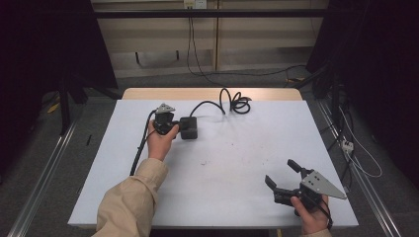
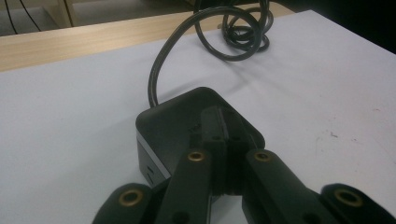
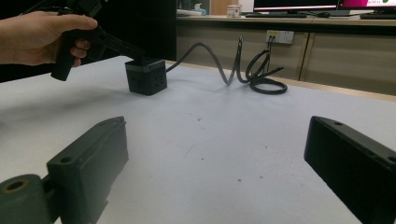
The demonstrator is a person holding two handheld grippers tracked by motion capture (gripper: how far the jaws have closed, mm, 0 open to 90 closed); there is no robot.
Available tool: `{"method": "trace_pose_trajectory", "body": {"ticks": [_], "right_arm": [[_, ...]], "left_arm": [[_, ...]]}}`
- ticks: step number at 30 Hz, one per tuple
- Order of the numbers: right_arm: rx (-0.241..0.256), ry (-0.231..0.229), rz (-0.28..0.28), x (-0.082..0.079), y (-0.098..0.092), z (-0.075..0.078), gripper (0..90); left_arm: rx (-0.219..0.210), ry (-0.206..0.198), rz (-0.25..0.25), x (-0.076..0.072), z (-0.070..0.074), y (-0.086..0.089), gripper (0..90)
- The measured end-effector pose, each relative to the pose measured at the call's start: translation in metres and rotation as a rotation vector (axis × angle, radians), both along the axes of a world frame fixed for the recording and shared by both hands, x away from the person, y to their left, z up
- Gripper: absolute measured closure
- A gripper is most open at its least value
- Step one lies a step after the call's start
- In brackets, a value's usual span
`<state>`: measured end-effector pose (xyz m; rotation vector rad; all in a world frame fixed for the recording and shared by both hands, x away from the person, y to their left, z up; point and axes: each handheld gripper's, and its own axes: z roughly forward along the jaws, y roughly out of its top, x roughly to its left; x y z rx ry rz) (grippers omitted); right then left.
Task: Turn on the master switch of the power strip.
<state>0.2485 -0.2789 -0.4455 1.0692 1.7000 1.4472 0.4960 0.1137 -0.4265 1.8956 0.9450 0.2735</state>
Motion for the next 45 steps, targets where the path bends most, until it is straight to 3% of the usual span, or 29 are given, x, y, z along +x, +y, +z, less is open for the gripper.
{"method": "trace_pose_trajectory", "body": {"ticks": [45], "right_arm": [[0.002,-0.003,-0.001,-0.0003,-0.0003,0.0011,5.8]], "left_arm": [[-0.016,0.012,0.01,0.0001,-0.0009,0.0,90.0]]}}
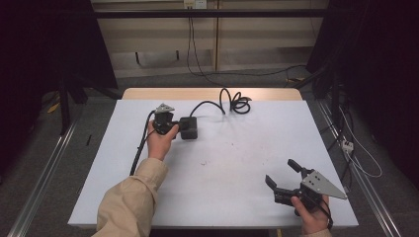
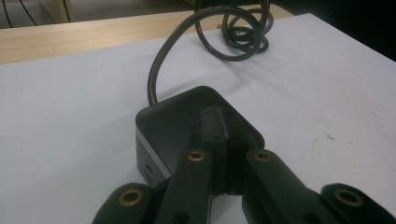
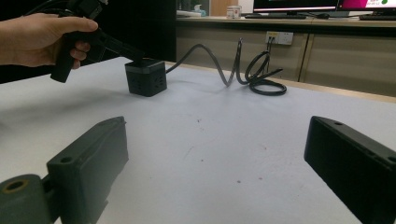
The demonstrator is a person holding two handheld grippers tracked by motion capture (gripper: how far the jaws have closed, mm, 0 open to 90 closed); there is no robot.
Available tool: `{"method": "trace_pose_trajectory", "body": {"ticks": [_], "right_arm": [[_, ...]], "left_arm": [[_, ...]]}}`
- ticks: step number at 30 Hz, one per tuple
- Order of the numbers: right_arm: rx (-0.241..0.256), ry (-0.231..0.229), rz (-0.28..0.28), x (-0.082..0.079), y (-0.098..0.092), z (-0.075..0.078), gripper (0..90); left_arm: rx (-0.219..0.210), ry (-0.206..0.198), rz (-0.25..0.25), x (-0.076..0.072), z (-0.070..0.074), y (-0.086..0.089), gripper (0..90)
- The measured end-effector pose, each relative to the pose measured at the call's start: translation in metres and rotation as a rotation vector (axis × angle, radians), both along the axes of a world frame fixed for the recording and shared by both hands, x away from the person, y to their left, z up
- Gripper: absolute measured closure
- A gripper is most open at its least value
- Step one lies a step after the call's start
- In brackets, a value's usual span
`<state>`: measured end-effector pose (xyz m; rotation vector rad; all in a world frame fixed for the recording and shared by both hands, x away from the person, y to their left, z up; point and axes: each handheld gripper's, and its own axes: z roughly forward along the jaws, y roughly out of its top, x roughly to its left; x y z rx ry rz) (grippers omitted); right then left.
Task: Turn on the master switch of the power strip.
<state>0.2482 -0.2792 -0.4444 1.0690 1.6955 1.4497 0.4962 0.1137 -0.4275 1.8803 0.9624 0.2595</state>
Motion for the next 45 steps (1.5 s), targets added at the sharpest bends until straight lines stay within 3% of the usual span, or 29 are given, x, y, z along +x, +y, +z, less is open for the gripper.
{"method": "trace_pose_trajectory", "body": {"ticks": [8,34,45], "right_arm": [[-0.003,-0.001,0.001,0.0,-0.0004,0.0001,5.8],[0.004,-0.003,0.001,0.0017,-0.0007,0.0003,5.9],[0.003,-0.001,0.006,0.0028,0.0003,0.0002,5.8]], "left_arm": [[0.018,-0.002,0.009,-0.0019,0.0011,-0.003,90.0],[0.002,0.002,0.021,-0.0015,0.0011,-0.0008,90.0],[-0.023,0.008,0.016,-0.0041,0.0059,0.0022,73.2]]}}
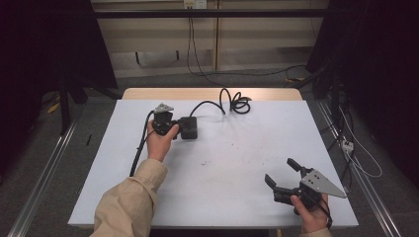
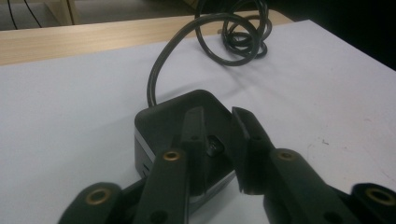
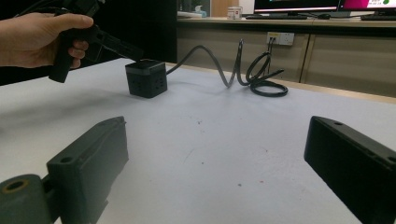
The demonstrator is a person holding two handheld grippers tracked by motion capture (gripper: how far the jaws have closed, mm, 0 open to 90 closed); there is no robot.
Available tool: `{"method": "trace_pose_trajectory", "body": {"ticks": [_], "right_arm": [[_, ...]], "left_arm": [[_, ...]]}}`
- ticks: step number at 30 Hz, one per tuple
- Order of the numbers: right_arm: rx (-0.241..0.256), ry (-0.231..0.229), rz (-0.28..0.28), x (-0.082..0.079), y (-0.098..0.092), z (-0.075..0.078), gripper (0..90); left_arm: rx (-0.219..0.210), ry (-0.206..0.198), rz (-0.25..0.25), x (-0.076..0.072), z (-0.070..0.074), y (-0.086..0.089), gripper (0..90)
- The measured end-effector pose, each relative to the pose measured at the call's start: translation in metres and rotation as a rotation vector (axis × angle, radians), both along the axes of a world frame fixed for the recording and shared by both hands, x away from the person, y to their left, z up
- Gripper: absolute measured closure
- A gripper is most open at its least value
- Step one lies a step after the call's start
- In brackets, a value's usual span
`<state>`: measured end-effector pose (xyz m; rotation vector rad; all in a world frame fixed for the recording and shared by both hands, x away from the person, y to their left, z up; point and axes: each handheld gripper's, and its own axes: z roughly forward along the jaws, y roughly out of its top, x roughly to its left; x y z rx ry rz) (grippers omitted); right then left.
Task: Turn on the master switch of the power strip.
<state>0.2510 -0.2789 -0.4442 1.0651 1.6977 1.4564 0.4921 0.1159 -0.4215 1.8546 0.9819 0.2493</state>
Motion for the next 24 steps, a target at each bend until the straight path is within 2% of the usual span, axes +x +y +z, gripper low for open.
{"method": "trace_pose_trajectory", "body": {"ticks": [10,13,17,20,21,24], "right_arm": [[0.003,0.0,-0.008,-0.001,-0.001,0.0,5.8],[0.003,0.0,-0.008,-0.002,-0.001,0.0,5.8],[0.003,0.002,-0.008,-0.002,-0.001,0.0,5.8],[0.0,0.007,-0.007,-0.004,-0.001,-0.001,5.9],[-0.001,0.005,-0.008,-0.004,-0.001,-0.001,5.8],[-0.004,0.003,-0.006,-0.004,0.0,0.0,5.8]], "left_arm": [[-0.021,0.017,-0.012,-0.006,0.008,0.003,43.2],[-0.014,0.013,-0.032,-0.01,0.01,0.004,39.2],[-0.038,0.013,-0.048,-0.017,0.012,0.007,33.0],[-0.026,0.017,-0.064,-0.023,0.011,0.011,29.9],[-0.038,0.019,-0.066,-0.025,0.011,0.013,27.6],[-0.039,0.013,-0.075,-0.032,0.009,0.019,25.5]]}}
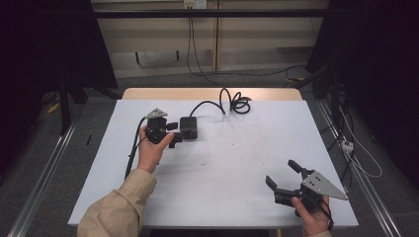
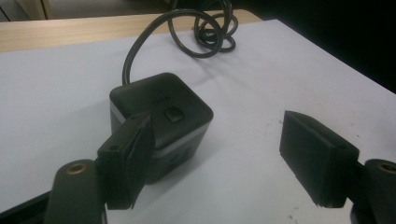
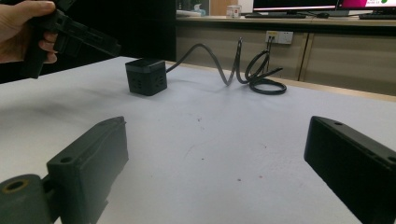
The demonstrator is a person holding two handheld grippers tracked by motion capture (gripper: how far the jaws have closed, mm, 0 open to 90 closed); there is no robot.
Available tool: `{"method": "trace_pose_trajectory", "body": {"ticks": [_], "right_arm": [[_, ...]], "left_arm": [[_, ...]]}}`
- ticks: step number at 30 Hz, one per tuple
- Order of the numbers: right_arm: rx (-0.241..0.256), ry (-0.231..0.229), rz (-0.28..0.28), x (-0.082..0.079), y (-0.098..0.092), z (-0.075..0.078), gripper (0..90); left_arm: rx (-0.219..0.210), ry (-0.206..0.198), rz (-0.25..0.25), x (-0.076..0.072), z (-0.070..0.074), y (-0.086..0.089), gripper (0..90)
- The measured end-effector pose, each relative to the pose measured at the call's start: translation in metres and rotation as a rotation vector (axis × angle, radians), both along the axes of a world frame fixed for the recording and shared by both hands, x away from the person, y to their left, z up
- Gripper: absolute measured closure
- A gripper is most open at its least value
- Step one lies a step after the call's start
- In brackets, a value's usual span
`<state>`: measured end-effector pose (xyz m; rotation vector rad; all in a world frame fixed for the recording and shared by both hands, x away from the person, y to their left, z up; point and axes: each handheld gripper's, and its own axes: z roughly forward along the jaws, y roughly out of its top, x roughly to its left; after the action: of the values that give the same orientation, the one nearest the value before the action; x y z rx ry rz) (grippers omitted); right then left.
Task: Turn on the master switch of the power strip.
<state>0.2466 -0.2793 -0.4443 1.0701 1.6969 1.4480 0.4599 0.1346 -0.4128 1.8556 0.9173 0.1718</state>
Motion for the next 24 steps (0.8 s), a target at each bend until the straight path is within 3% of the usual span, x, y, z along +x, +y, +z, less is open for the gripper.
{"method": "trace_pose_trajectory", "body": {"ticks": [6,11,15,24], "right_arm": [[-0.001,0.002,0.0,0.0,0.0,0.0,5.8],[-0.004,0.005,0.001,0.0,0.0,-0.001,5.8],[-0.001,0.005,-0.001,-0.001,0.0,0.0,5.9],[-0.005,0.004,0.001,-0.002,0.0,0.0,5.9]], "left_arm": [[0.025,-0.015,-0.022,-0.013,-0.002,0.009,21.4],[-0.003,-0.023,-0.031,-0.022,-0.002,0.015,19.7],[0.019,-0.026,-0.055,-0.03,-0.001,0.017,17.1],[0.013,-0.025,-0.09,-0.046,-0.002,0.024,15.2]]}}
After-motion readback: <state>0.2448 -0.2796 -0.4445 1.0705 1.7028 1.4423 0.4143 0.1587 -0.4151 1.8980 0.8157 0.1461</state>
